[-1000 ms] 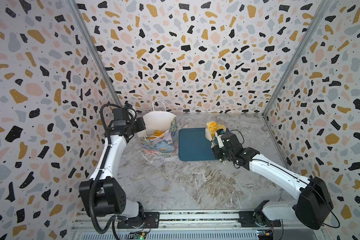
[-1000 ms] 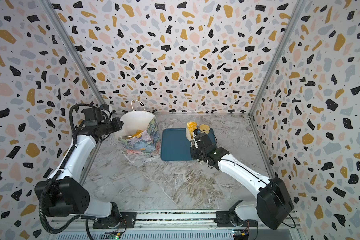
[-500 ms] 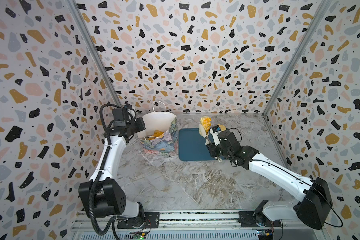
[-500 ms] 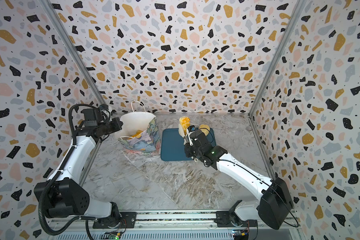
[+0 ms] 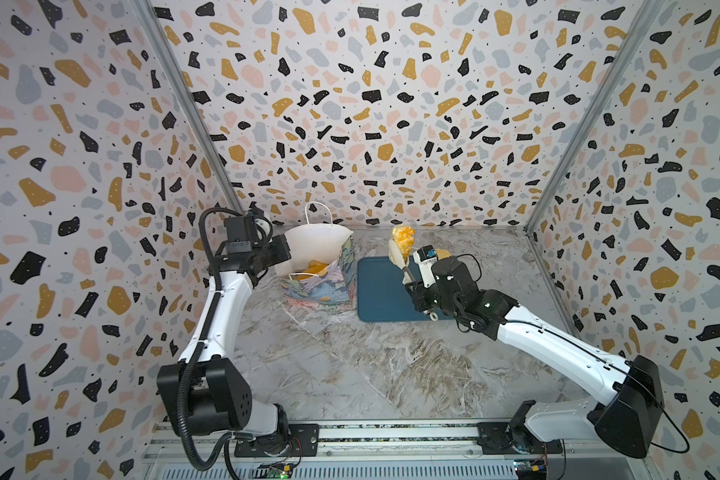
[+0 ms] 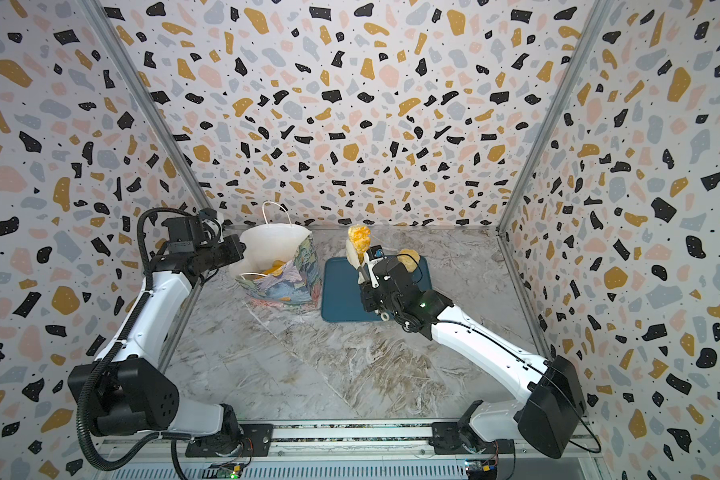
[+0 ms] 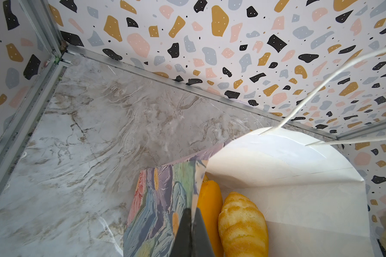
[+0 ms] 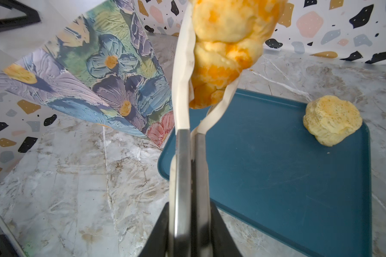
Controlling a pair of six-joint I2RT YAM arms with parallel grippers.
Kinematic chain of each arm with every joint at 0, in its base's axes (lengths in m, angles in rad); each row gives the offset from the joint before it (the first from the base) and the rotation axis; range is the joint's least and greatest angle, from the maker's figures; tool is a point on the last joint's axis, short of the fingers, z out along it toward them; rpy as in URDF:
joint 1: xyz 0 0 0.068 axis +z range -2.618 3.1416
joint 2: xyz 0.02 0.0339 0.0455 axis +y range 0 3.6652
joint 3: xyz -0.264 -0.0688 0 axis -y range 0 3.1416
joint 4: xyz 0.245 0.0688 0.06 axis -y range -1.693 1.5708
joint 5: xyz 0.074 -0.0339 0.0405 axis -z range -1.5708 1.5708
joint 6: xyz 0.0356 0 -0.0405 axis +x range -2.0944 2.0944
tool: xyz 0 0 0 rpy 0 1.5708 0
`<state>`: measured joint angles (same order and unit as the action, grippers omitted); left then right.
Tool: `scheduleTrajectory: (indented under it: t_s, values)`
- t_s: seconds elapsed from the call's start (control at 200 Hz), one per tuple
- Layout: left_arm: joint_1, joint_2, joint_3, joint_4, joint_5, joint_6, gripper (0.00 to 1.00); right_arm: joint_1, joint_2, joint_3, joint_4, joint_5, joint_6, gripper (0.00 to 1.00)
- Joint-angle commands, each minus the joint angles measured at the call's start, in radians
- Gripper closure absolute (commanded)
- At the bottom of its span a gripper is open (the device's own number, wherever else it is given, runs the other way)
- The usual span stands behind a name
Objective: Place the fake bread into the paper bag
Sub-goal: 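Lift the roll in the tongs and carry it over the bag opening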
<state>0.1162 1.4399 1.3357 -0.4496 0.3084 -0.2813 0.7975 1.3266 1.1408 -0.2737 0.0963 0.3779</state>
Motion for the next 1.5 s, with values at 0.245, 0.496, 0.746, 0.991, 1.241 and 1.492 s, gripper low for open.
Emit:
scheduleTrajectory:
  t_s: [0.245, 0.496, 0.746, 0.991, 1.241, 1.492]
  values:
    - [-0.005, -0.021, -0.008, 0.026, 0.015, -0.004, 1.0, 0.048, -0.001, 0.109, 0.064, 0.011, -0.004, 0.81]
    - [-0.004, -0.024, -0.008, 0.028, 0.015, -0.004, 1.0, 0.07, 0.029, 0.14, 0.096, -0.008, -0.002, 0.81]
    - [-0.005, -0.029, -0.009, 0.028, 0.017, -0.004, 1.0, 0.1, 0.09, 0.209, 0.113, -0.023, -0.015, 0.81]
    - [-0.004, -0.035, -0.008, 0.027, 0.011, -0.004, 1.0, 0.137, 0.164, 0.303, 0.114, -0.047, -0.034, 0.81]
    - [-0.005, -0.038, -0.01, 0.026, 0.011, -0.002, 1.0, 0.17, 0.255, 0.43, 0.068, -0.063, -0.065, 0.8]
    - [-0.004, -0.04, -0.009, 0.027, 0.009, -0.003, 1.0, 0.196, 0.374, 0.6, -0.046, -0.063, -0.104, 0.77]
